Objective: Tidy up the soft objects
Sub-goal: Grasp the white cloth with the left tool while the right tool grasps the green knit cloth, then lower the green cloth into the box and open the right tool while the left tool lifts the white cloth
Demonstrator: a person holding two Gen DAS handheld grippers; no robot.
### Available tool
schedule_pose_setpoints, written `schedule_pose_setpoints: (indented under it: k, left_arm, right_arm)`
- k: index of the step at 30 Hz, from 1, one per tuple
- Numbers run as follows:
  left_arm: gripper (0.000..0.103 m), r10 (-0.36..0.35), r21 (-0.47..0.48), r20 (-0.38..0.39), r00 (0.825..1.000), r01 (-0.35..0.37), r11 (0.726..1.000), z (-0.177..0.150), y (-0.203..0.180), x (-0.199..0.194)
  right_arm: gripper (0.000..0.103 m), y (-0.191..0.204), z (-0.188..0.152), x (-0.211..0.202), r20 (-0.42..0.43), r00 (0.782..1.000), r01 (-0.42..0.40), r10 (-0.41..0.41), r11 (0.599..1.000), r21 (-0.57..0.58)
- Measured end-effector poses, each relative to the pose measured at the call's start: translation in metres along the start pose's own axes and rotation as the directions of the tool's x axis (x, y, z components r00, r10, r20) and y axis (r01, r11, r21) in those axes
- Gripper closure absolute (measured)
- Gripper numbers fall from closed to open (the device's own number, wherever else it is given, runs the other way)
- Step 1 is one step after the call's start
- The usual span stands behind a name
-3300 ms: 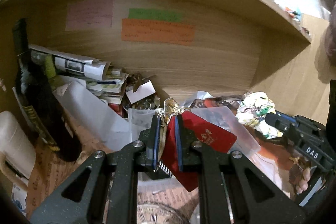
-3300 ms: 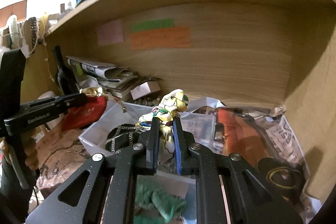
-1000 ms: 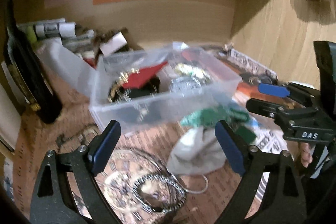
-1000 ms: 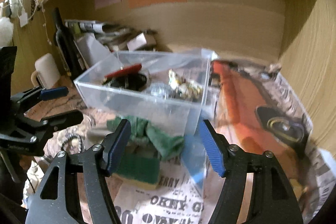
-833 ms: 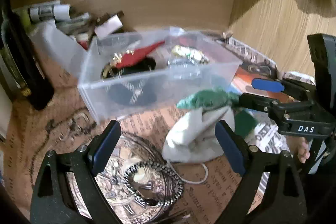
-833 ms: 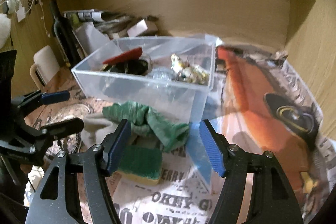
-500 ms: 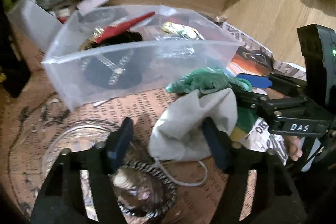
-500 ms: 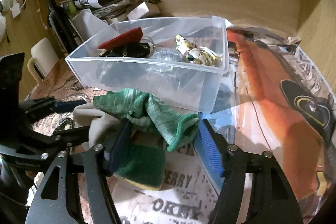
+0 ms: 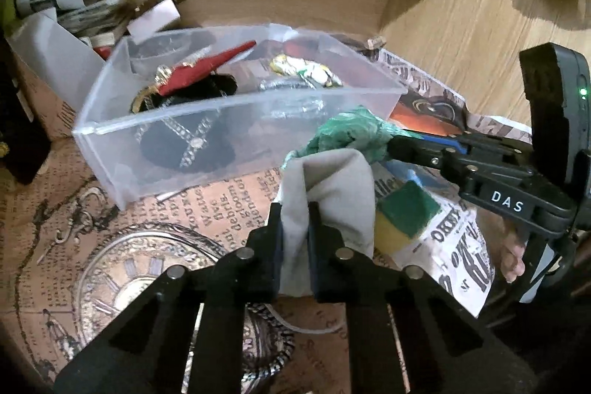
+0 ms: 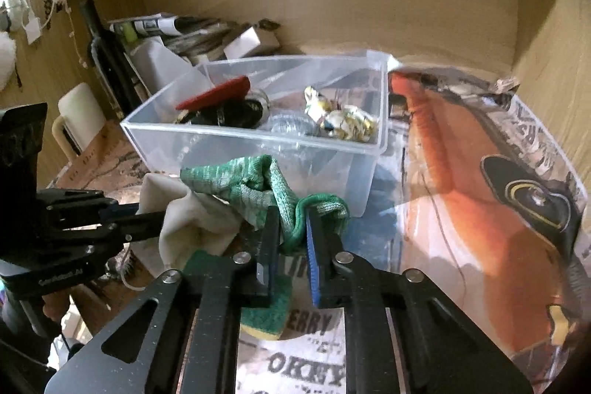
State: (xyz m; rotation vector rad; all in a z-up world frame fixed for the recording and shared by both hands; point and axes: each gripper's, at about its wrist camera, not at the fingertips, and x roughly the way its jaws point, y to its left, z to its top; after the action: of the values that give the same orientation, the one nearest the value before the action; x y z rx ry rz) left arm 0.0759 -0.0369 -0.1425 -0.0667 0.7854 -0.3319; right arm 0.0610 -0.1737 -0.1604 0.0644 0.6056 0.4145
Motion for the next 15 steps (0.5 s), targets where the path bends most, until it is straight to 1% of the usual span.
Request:
schedule_pose_setpoints:
  k: [4, 8, 15]
  left_arm:
    - [0.093, 0.011, 0.002, 0.034, 0.999, -0.011, 1.000, 0.005, 0.001, -0.012]
    - [0.093, 0.023, 0.000, 0.084, 0.996, -0.023, 1.000, 0.010, 0.002, -0.028]
    - [0.094, 0.052, -0.026, 0.174, 0.983, -0.048, 0.999, 0.023, 0.010, -0.056]
  right_arm:
    - [0.093, 0.001, 0.005, -0.014, 0.051, 0.999, 0.015, -0.014, 1.000, -0.001]
    - [0.093, 0.000, 0.011, -0.030, 0.108, 0.994, 0.035, -0.034, 0.999, -0.004]
    - [0.093, -0.001, 0.023, -0.051, 0.194, 0.980, 0.050, -0.051, 0.999, 0.007]
